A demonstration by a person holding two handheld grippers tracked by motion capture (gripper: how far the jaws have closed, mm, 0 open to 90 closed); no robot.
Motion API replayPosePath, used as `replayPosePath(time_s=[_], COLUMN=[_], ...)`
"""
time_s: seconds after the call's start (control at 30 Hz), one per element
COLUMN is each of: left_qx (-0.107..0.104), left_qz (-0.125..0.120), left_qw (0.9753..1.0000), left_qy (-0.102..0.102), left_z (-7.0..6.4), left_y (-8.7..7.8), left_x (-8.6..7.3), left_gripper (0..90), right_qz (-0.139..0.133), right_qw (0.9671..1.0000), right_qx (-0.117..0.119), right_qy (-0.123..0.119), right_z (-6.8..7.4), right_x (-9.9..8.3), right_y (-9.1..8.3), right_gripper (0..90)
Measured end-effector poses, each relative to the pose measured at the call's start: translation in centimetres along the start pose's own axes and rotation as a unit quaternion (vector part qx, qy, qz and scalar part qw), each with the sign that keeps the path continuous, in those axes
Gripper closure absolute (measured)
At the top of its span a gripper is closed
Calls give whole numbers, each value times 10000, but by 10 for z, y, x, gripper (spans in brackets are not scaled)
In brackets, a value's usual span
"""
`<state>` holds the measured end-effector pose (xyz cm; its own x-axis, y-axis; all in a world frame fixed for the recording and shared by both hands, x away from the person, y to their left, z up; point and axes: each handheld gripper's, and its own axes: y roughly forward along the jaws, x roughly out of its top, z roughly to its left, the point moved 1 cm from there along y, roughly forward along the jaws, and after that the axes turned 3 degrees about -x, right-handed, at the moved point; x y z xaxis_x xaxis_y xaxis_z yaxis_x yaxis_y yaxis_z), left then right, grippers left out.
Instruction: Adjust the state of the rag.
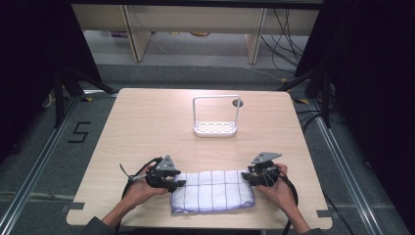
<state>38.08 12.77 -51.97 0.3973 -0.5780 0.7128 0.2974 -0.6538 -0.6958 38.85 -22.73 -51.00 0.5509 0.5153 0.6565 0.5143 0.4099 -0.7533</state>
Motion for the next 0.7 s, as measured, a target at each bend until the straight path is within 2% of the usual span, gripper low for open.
replayPosePath(time_s=[0.1, 0.13, 0.17, 0.2, 0.23, 0.27, 0.3, 0.37, 0.4, 0.43, 0.47, 0.5, 0.53, 0.6, 0.63, 0.67, 0.7], left_qx=[-71, -85, -100, -57, -79, -58, -76, -29, 20, 23, 24, 43, 44, 73, 77, 107, 89], left_qz=[-44, -107, -13, -14, 3, -21, 9, -22, -15, -13, 3, -19, -1, 32, 36, 31, 25], left_qw=[10000, 9998, 9999, 10000, 9999, 10000, 9999, 9999, 9998, 9998, 9998, 9997, 9997, 9995, 9997, 9994, 9996], left_qy=[28, -108, 83, 75, 149, 67, 123, 103, 178, 204, 210, 220, 253, 296, 250, 322, 271], left_z=[-2, -5, -4, -5, -6, -7, -8, -11, -13, -15, -17, -18, -19, -21, -23, -23, -26], left_y=[0, 0, -2, -1, -2, -2, -3, -4, -5, -6, -7, -8, -9, -11, -11, -12, -13], left_x=[-1, -2, -2, -2, -2, -3, -3, -5, -6, -6, -7, -8, -8, -9, -10, -10, -11], left_gripper=[637, 669, 692, 710, 726, 738, 747, 763, 770, 775, 778, 781, 782, 784, 786, 786, 788], right_qz=[32, 11, 15, -73, -23, -65, -47, -47, -74, 65, -5, 31, 52, -72, -34, 7, -49], right_qw=[9999, 9999, 9998, 9997, 9996, 9996, 9995, 9993, 9994, 9992, 9993, 9994, 9993, 9995, 9995, 9994, 9995], right_qx=[102, 114, 155, 219, 251, 263, 299, 377, 349, 399, 369, 349, 372, 288, 304, 311, 290], right_qy=[-70, -103, -107, -104, -123, -125, -59, -50, -34, 26, 49, -59, 18, -73, -120, -144, -129], right_z=[-1, -1, 0, 1, 0, 0, 0, -1, -2, -2, -2, -4, -3, -5, -6, -7, -7], right_x=[0, 0, 0, 0, 0, 0, 0, 2, 3, 5, 6, 9, 12, 18, 21, 25, 29], right_y=[0, 0, 0, 2, 1, 2, 2, 3, 5, 3, 6, 7, 7, 12, 13, 13, 15], right_gripper=[656, 682, 728, 755, 773, 795, 806, 822, 827, 831, 834, 836, 837, 838, 839, 839, 839])
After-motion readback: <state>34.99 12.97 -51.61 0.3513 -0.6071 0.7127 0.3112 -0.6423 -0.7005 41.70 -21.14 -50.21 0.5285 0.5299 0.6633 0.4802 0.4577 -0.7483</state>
